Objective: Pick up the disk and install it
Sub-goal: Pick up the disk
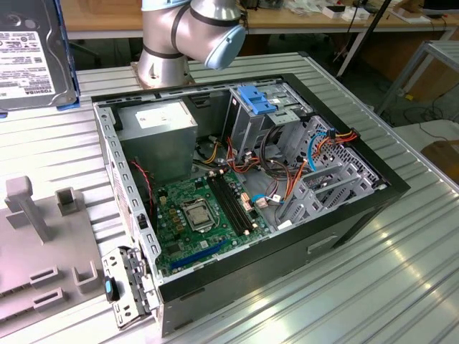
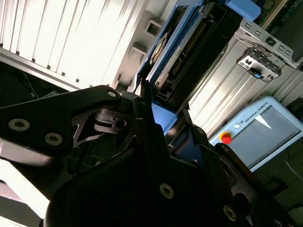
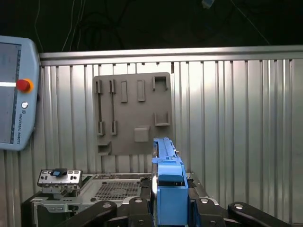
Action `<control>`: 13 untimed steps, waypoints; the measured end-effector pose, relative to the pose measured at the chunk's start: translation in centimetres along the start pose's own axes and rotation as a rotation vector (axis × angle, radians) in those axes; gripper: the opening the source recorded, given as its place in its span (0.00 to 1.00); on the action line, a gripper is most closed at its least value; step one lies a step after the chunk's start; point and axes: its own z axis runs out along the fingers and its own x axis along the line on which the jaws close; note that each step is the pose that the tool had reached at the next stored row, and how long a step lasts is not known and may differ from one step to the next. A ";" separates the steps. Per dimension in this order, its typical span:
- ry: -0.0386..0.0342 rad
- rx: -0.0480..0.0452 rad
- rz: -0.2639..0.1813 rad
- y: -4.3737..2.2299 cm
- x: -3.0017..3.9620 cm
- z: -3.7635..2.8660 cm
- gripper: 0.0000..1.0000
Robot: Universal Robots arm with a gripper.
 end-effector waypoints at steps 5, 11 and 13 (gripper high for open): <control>0.0001 -0.0001 0.004 -2.27 -0.06 0.05 0.37; 0.0002 -0.0003 0.010 -4.28 -0.12 0.09 0.37; 0.0003 -0.0004 0.012 -4.91 -0.13 0.10 0.37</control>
